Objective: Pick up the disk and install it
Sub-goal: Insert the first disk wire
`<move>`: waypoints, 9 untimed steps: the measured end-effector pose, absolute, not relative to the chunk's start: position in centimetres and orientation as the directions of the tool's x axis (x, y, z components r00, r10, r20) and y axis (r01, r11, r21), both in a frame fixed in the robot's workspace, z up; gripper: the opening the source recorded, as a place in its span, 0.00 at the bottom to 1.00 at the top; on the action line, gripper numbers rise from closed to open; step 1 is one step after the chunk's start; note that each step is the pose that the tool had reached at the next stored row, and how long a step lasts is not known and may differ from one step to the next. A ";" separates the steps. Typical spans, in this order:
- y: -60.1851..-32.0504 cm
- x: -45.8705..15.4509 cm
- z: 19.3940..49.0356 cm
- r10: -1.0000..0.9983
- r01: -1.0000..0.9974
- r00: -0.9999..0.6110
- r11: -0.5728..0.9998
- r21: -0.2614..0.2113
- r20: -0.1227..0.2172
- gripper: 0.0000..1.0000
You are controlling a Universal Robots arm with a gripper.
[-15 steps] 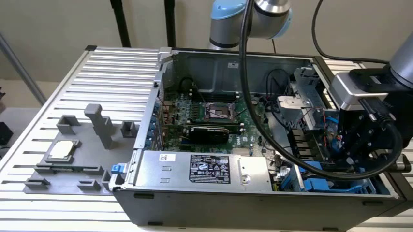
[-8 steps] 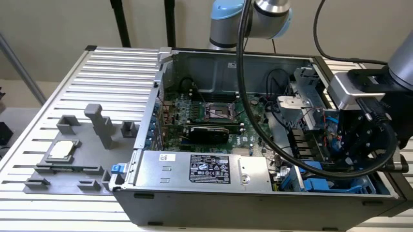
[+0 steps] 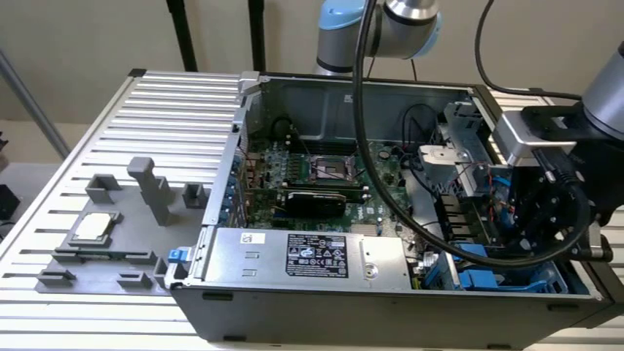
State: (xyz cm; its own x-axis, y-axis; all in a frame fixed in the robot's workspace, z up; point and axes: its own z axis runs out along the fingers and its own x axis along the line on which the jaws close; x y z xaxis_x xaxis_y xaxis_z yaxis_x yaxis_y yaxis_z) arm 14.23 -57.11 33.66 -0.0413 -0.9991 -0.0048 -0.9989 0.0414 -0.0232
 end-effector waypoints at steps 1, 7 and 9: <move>-57.1 14.2 33.6 -0.999 -0.999 -0.042 0.042 -0.023 -0.005 1.00; -57.1 14.1 35.0 -0.999 -0.999 -0.044 0.044 -0.023 -0.004 1.00; -57.1 14.0 35.7 -0.999 -0.999 -0.044 0.044 -0.023 -0.004 1.00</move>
State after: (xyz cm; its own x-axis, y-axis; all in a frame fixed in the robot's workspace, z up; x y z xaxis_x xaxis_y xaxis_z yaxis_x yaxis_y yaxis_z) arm 14.04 -57.11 35.74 -0.0437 -0.9990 -0.0040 -0.9988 0.0437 -0.0231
